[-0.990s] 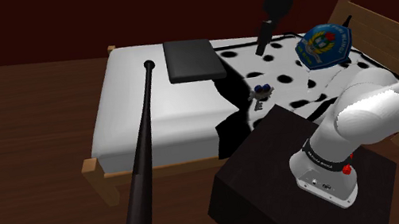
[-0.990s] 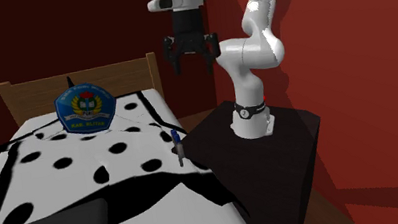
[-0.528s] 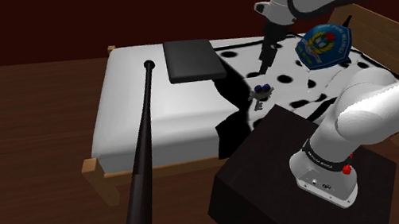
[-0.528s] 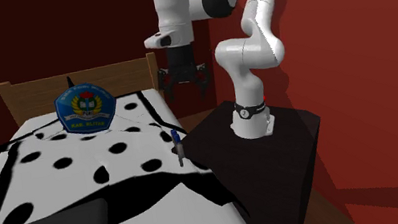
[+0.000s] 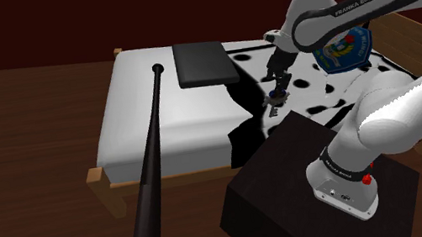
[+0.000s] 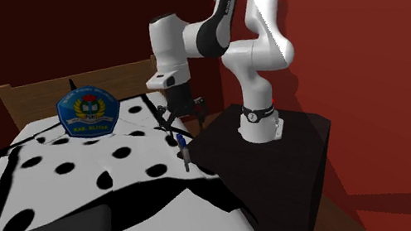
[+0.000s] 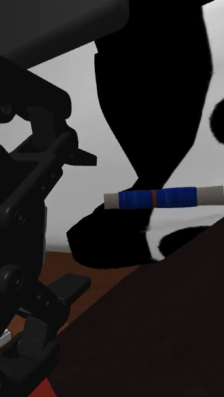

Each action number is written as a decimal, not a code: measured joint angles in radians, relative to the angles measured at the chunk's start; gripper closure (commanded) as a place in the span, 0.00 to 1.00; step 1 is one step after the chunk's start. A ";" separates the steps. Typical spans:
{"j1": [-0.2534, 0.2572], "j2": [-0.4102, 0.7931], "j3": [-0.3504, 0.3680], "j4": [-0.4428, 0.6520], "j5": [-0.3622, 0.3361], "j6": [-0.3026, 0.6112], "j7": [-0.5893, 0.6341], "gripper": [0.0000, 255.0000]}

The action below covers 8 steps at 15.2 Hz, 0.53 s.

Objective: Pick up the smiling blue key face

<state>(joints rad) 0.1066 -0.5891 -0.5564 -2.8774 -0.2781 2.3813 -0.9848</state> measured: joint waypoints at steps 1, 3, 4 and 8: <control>0.022 0.048 -0.042 -0.002 0.000 0.052 -0.057 0.00; 0.066 0.124 -0.106 0.004 0.013 0.127 -0.148 0.00; 0.080 0.150 -0.125 0.004 0.020 0.155 -0.171 0.00; 0.121 0.230 -0.177 -0.012 0.049 0.249 -0.220 0.00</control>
<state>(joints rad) 0.2273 -0.3596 -0.7338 -2.8893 -0.2294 2.6305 -1.2050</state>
